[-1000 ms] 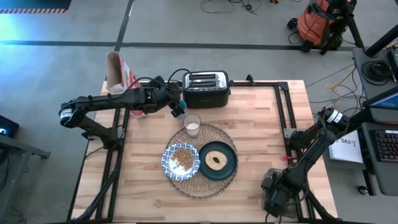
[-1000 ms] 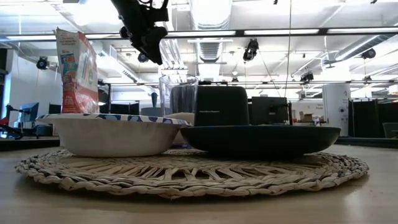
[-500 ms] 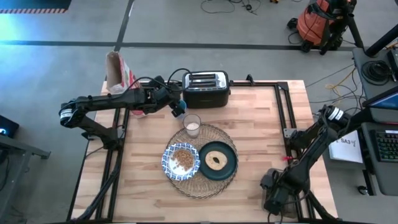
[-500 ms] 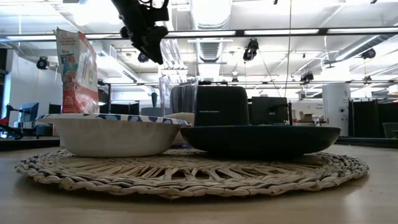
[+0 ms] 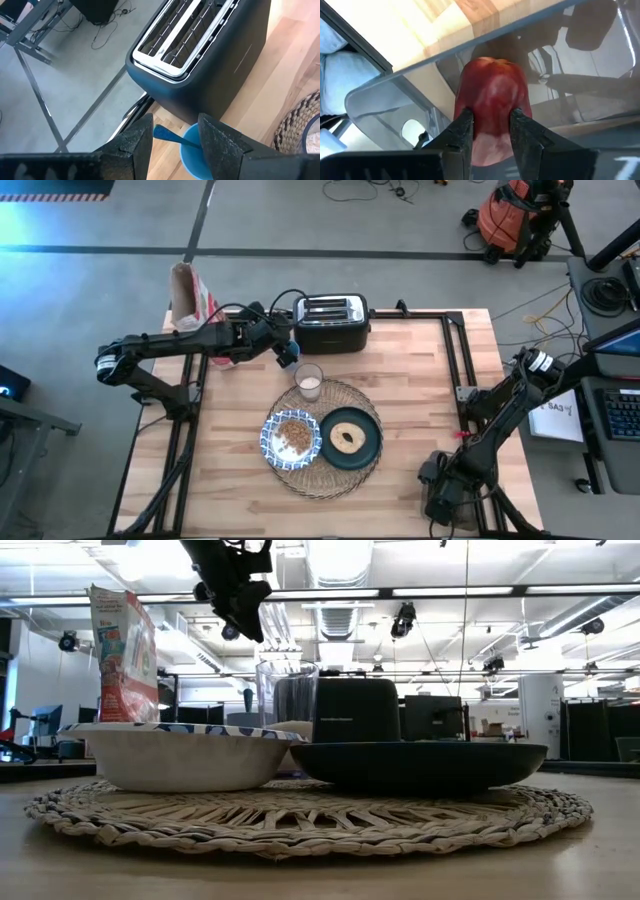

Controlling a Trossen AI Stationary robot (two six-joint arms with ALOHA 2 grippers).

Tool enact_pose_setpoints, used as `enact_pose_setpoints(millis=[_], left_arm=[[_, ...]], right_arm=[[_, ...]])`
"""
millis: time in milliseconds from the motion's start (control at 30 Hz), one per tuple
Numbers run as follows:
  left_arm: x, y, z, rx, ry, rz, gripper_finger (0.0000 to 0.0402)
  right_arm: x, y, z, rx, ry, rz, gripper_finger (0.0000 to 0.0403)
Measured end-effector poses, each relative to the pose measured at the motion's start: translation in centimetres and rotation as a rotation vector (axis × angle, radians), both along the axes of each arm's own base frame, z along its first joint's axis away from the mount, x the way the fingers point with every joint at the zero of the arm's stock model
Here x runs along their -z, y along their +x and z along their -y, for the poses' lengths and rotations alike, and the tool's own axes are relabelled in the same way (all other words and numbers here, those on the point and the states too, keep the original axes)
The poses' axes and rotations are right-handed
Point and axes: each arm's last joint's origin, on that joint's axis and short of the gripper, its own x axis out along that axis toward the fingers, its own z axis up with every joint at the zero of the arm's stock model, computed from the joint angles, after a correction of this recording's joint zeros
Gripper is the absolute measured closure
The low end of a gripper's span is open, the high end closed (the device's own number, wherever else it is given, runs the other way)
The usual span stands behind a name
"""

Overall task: Arrange a breakfast setting
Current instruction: Put the red apple on the brown mat

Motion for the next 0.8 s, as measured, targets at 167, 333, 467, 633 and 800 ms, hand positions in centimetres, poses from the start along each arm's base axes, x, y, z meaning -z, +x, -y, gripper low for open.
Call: enact_pose_setpoints(millis=[167,333,467,633,800], left_arm=[[0.0,0.1,0.0,0.0,0.002,0.008,0.026],[-0.1,0.1,0.0,-0.005,0.001,0.025,0.026],[-0.2,0.2,-0.1,-0.011,0.0,0.045,0.026],[-0.3,0.3,-0.1,-0.011,0.004,0.063,0.026],[-0.4,0.4,-0.1,-0.011,0.006,0.07,0.026]], right_arm=[[-1.4,-0.2,0.2,0.02,0.052,0.018,0.0313],[-4.2,-0.8,0.9,0.038,0.134,0.071,0.0315],[-6.0,-1.3,1.6,0.077,0.193,0.095,0.0316],[-7.8,-1.8,2.4,0.071,0.257,0.16,0.0316],[-9.6,-2.5,3.4,0.063,0.306,0.254,0.0316]])
